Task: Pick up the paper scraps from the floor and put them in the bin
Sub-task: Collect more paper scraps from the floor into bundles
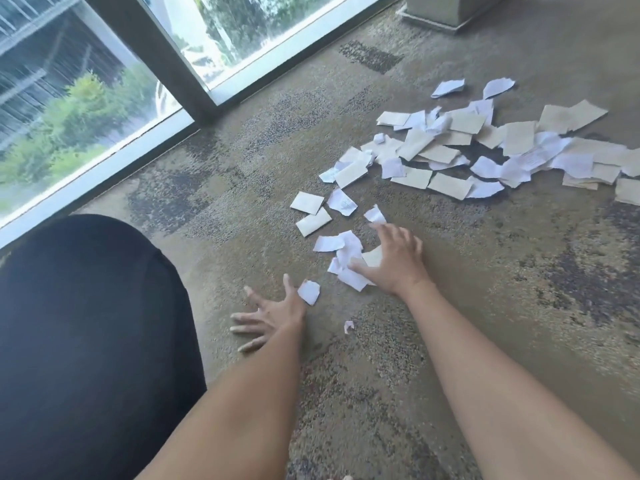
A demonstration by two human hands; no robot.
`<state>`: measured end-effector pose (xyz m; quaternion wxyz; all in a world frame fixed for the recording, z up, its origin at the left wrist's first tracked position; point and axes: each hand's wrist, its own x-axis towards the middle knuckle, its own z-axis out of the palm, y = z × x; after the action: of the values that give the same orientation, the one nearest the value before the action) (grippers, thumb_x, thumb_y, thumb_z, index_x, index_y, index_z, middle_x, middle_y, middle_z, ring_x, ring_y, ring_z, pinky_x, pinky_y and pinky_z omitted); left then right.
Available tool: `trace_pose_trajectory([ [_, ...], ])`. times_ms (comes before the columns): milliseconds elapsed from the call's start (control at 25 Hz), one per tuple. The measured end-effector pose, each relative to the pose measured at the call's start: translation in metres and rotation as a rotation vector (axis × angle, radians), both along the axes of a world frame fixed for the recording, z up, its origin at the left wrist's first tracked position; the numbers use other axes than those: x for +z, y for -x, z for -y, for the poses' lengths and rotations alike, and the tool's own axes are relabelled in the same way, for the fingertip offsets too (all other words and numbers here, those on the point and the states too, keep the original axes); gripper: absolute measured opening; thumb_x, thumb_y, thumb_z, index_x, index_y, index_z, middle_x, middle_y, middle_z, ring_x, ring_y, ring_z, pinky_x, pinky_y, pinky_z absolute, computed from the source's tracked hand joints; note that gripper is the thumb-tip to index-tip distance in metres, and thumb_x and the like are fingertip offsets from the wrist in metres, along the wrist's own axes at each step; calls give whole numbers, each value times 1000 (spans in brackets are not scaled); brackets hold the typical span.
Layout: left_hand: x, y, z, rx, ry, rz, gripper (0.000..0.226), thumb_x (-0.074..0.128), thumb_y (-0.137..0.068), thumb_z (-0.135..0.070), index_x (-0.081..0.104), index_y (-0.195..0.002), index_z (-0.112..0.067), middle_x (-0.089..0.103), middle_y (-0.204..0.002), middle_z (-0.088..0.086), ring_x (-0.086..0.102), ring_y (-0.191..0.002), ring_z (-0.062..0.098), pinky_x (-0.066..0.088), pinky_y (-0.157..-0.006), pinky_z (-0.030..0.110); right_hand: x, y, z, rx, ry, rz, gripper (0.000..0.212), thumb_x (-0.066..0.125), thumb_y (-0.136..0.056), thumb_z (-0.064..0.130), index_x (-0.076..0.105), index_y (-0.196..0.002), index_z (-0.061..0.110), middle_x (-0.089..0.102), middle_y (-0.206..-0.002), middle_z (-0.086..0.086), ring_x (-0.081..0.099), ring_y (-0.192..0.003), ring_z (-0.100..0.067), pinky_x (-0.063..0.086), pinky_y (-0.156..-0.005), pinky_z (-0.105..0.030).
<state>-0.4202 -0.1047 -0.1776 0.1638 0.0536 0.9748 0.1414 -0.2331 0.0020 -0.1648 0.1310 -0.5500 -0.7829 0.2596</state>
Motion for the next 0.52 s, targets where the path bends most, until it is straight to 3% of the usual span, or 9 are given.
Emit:
trace_pose_trajectory([
  [80,1,-2,6,-115,-5,-52,98,11,-68,-92,2,-153,-44,-4,-161,22,-9,-149,38,-3,-118,60,-5,13,5,56,17,95,92,52,-69,81,33,-143,30,30,-155,-4,17,-146,-32,8,-117,-58],
  [160,1,-11,8,-316,-101,-64,90,20,-76,-86,6,-153,-42,0,-162,18,-3,-151,34,0,-122,50,-10,15,11,68,35,110,92,53,-68,82,33,-142,31,20,-159,-3,6,-149,-34,-4,-116,-60],
  [240,2,-22,5,-436,-192,-55,81,33,-83,-78,8,-151,-43,4,-163,9,3,-151,29,9,-122,45,-12,12,14,105,13,120,93,54,-67,83,33,-142,32,16,-160,-2,4,-150,-32,-5,-116,-58],
  [440,0,-38,-12,-610,-361,7,69,48,-88,-59,16,-147,-46,14,-161,-3,16,-149,23,28,-115,51,-7,3,13,148,-8,141,99,63,-60,82,39,-141,31,25,-155,0,23,-140,-29,25,-111,-53],
  [520,1,-45,-20,-643,-423,53,66,52,-90,-45,19,-147,-48,15,-161,-3,19,-148,20,30,-113,45,-3,7,11,139,27,133,86,66,-69,71,42,-140,30,27,-152,-1,28,-134,-30,31,-106,-49],
])
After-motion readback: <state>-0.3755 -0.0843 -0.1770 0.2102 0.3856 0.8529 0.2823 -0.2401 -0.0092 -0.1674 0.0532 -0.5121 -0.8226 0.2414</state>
